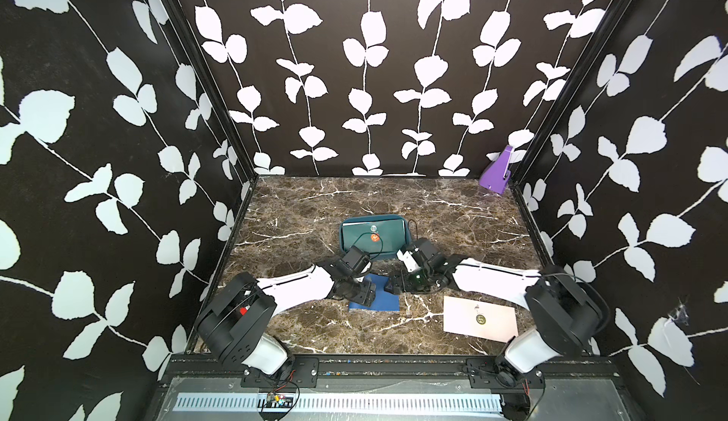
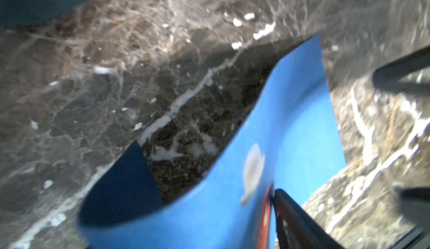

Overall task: Put the sealed envelopes into the storage box
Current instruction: Pick up the envelope from the center of the board.

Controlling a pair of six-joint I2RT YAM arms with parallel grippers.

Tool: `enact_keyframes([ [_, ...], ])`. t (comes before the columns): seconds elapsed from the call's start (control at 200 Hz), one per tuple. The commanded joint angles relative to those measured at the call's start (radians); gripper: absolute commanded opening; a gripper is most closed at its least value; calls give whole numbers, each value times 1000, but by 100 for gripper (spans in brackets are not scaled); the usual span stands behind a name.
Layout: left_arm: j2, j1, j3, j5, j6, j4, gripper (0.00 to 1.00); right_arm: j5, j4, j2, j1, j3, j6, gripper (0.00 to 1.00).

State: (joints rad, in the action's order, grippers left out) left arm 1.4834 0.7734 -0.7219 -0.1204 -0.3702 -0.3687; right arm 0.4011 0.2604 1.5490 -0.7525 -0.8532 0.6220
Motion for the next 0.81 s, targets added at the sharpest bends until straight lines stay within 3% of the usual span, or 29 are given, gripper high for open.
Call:
enact_keyframes([
  [0.0,15,-3,16,-49,139,-165,80,-6,111,-32,26,-68,-252,85],
  [0.21,32,-3,-29,-91,195,-179,79,100,40,79,37,-159,-410,77],
  [0.49,20,-3,-2,-110,184,-138,80,264,-111,254,42,-234,-417,65],
  [0.715,15,-3,22,-122,162,-113,80,397,-212,343,42,-235,-410,63],
  [0.8,18,-3,22,-116,159,-117,80,450,-233,367,43,-245,-396,55],
])
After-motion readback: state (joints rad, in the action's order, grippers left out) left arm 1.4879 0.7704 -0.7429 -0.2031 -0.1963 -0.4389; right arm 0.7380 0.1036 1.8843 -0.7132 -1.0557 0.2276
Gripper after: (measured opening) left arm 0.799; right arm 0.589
